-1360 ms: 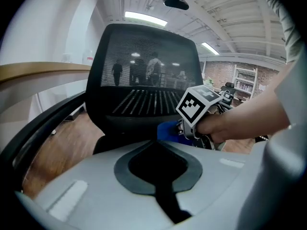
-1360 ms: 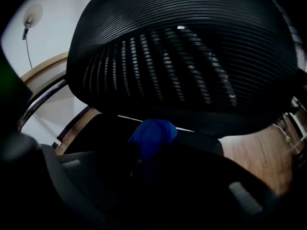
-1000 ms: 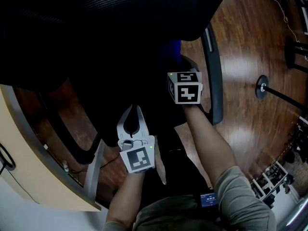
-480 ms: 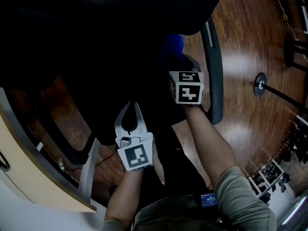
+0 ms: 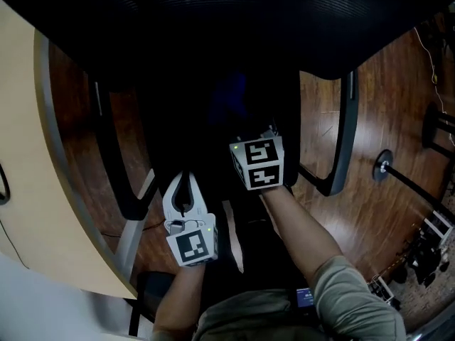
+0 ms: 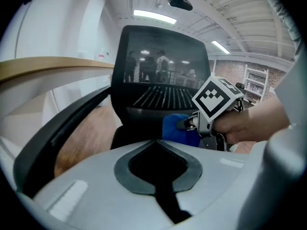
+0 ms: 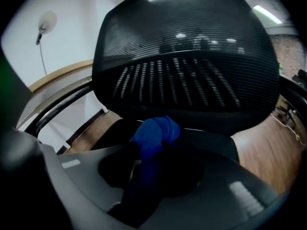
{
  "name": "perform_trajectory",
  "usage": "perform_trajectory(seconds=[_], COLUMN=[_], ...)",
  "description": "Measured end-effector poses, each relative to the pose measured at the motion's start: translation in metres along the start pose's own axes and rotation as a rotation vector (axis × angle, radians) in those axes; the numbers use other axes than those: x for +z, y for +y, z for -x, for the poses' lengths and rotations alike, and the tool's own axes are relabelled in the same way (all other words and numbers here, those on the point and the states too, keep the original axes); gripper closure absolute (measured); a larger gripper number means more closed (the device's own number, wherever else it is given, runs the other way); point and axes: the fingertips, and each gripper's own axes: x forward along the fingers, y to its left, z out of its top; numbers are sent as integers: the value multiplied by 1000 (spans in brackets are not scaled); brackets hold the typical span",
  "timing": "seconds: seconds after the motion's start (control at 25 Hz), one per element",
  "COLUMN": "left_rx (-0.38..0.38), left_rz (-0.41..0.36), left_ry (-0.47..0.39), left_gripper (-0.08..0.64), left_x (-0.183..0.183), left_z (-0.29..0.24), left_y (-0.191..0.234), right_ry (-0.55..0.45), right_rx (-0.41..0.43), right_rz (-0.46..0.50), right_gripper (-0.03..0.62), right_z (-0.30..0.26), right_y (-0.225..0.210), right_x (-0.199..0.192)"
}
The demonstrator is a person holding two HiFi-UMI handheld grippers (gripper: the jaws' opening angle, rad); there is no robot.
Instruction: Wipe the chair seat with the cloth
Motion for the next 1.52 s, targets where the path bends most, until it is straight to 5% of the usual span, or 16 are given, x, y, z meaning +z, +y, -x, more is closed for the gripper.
perform_trajectory(seconds=[0.36, 0.72, 0.88, 1.16, 1.52], left_rx=[84, 127, 105, 31, -111], left_rz=[53, 76, 61, 25, -102], left_ry=[1, -1, 6, -2, -4], left_gripper=[555, 555, 555, 555, 555], left_x=[-18, -20, -29, -29, -6], left_z=[68, 73, 64, 43, 3], left_y=[53, 100, 91, 31, -48], right_ry=[21, 110, 126, 130, 130], right_rx=[251, 323, 285, 159, -99], right_rz=[243, 364, 344, 250, 61], right_gripper=[488, 489, 491, 491, 492], right_z=[-42, -83, -86, -48, 8], right_y=[166, 237, 215, 114, -35], right_x=[0, -15, -29, -53, -68])
